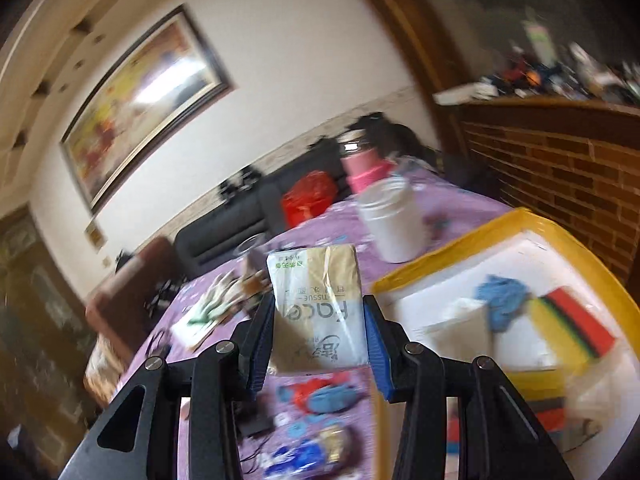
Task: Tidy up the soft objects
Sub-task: 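Lower both packs into the tray and open both grippers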
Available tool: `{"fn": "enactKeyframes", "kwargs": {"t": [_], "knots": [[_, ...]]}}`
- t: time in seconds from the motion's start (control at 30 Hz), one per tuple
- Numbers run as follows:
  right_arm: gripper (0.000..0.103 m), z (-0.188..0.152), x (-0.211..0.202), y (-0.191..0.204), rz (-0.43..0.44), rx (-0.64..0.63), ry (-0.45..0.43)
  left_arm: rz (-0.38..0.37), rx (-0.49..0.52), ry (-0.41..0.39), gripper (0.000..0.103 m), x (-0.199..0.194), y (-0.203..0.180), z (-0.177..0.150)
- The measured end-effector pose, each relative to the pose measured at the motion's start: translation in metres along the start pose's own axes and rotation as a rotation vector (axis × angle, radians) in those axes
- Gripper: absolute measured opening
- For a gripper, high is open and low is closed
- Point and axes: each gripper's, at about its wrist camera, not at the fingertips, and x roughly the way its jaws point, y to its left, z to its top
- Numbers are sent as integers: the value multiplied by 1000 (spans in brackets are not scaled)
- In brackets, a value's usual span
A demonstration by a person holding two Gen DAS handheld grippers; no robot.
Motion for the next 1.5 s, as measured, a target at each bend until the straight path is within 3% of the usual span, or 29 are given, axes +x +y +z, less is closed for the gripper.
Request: {"fn": "enactKeyframes", "kwargs": {"t": [0.23, 0.43, 0.63, 1.0, 1.5], "knots": [[46, 21, -10, -77, -178, 185, 18, -273, 34, 108, 44, 28, -79, 37], [46, 27, -22, -104, -229, 249, 35, -384, 64, 219, 44, 72, -147, 44], [45, 26, -18, -119, -296, 274, 67, -391, 98, 286, 44, 114, -190, 34], [45, 26, -3, -128, -324, 286, 118, -384, 110, 327, 44, 146, -204, 33], [49, 28, -5, -127, -322, 285, 95, -399, 129, 299, 48, 134, -206, 32]]}}
